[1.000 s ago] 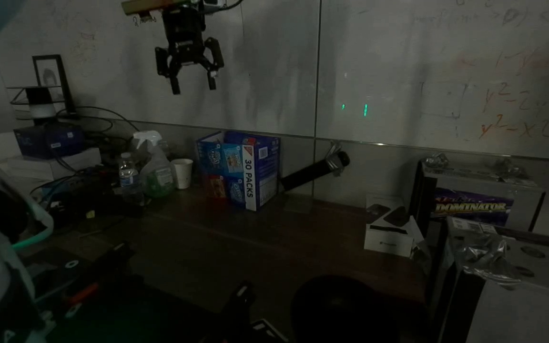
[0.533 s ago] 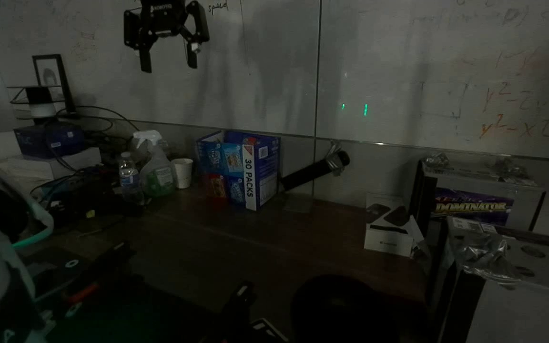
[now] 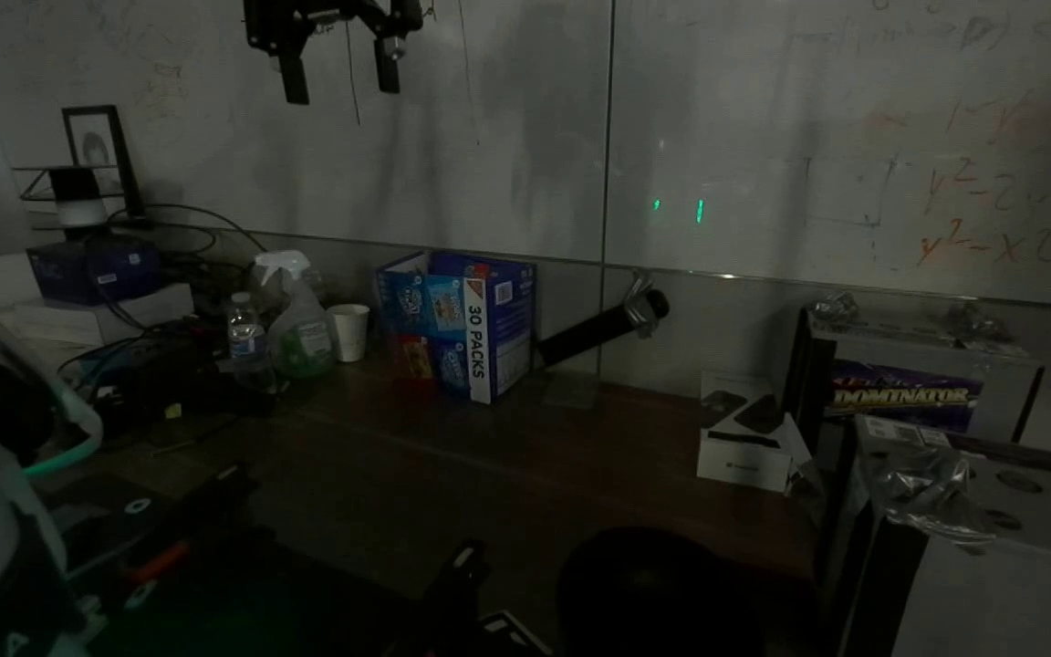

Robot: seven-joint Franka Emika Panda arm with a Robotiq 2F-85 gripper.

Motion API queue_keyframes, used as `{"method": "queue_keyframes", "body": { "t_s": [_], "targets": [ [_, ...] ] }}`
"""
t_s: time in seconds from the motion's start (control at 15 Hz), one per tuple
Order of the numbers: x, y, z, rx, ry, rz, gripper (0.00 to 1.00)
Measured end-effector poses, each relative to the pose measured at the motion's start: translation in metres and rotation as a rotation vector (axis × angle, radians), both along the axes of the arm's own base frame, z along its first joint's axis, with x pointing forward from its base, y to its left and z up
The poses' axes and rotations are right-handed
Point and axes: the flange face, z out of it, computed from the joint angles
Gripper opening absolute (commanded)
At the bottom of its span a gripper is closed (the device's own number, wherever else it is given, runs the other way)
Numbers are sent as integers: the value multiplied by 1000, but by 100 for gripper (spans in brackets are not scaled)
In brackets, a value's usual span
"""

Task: Put the white ropes in the blue box

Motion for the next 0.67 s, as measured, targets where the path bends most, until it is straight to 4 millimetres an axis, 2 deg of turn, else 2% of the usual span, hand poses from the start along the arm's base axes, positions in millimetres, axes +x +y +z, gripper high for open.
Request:
{"method": "queue_keyframes", "body": {
  "t_s": [0.67],
  "targets": [
    [-19, -20, -7, 36, -77, -63, 100]
  ]
}}
